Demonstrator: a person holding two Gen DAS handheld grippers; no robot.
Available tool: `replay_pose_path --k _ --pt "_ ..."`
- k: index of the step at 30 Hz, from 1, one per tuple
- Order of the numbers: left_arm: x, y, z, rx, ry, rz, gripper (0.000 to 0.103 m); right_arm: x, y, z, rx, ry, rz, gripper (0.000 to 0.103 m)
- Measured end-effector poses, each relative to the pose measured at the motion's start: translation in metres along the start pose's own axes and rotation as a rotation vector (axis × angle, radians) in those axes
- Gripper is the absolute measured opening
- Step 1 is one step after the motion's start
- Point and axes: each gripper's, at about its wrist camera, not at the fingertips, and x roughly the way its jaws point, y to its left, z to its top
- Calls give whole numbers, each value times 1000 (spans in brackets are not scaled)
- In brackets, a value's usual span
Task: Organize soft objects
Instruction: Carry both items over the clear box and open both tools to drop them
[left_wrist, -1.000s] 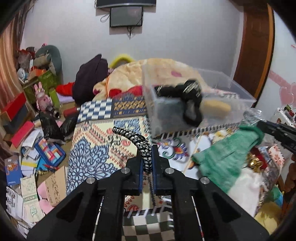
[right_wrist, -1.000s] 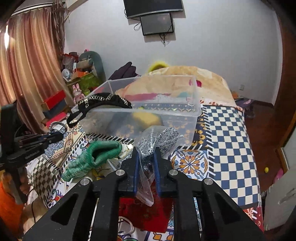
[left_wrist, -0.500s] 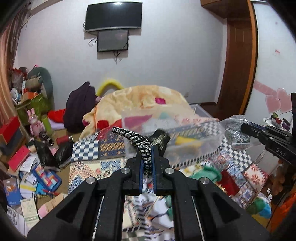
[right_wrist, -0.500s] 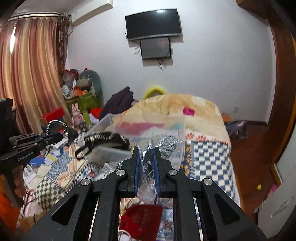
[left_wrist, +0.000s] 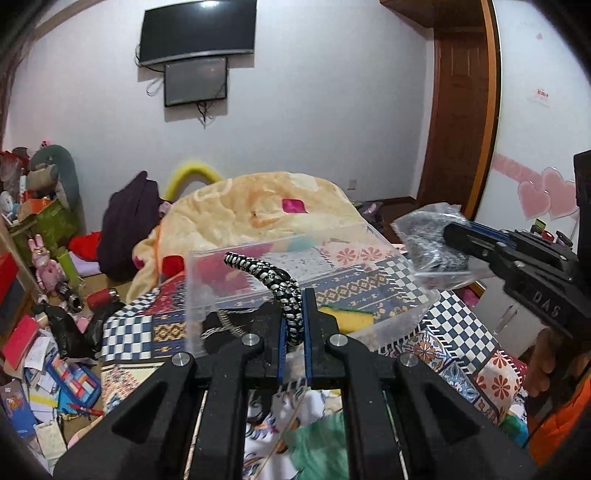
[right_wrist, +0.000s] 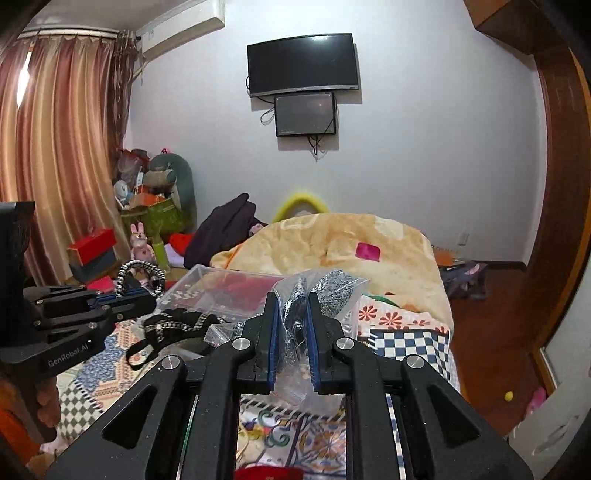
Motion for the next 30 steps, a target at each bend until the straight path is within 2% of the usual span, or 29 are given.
replay_pose_path --k 15,23,28,30 --pt "89 -7 -6 8 203 -45 7 63 -1 -19 -51 164 -25 12" --pt "93 -6 -8 10 214 -33 11 76 2 -28 -72 229 -19 13" --pt "86 -9 -11 9 201 -38 26 68 2 -29 -79 230 -32 14" --pt "81 -11 -12 13 194 -39 28 66 0 -28 -75 233 -30 17"
